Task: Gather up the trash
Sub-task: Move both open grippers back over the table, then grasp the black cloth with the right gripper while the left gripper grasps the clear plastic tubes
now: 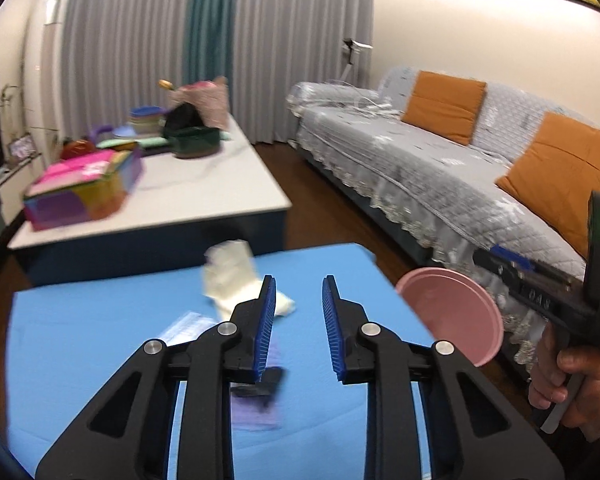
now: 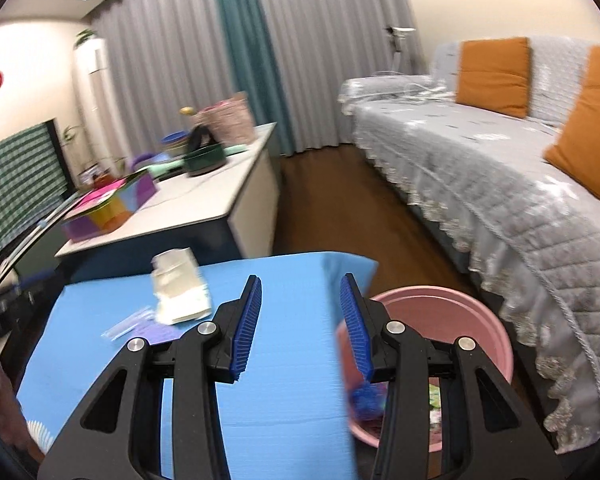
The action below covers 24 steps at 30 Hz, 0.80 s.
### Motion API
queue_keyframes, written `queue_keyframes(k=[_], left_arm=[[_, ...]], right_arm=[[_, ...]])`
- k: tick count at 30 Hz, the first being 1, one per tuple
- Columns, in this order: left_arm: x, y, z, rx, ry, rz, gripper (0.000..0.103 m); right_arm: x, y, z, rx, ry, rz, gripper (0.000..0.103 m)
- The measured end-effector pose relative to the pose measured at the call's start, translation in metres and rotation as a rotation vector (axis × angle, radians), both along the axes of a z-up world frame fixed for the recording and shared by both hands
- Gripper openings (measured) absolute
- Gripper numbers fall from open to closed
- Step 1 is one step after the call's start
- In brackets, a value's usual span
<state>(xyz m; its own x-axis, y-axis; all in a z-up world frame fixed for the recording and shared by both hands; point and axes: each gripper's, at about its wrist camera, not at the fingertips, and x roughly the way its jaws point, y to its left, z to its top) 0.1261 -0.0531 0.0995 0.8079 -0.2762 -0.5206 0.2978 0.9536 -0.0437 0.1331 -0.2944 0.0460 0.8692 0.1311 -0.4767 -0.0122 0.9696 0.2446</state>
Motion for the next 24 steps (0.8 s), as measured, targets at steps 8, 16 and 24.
queue_keyframes(k=[8, 16, 24], left_arm=[[0.005, 0.09, -0.025, -0.094, 0.027, 0.176, 0.016], [0.014, 0.13, -0.061, -0.105, 0.067, 0.262, 0.01], [0.021, 0.145, -0.065, -0.119, 0.068, 0.274, 0.01]], right_arm=[[0.016, 0.063, -0.01, -0.002, 0.02, 0.137, 0.038], [0.039, 0.117, -0.04, -0.009, 0.08, 0.256, 0.039], [0.059, 0.174, -0.074, -0.044, 0.17, 0.426, 0.068]])
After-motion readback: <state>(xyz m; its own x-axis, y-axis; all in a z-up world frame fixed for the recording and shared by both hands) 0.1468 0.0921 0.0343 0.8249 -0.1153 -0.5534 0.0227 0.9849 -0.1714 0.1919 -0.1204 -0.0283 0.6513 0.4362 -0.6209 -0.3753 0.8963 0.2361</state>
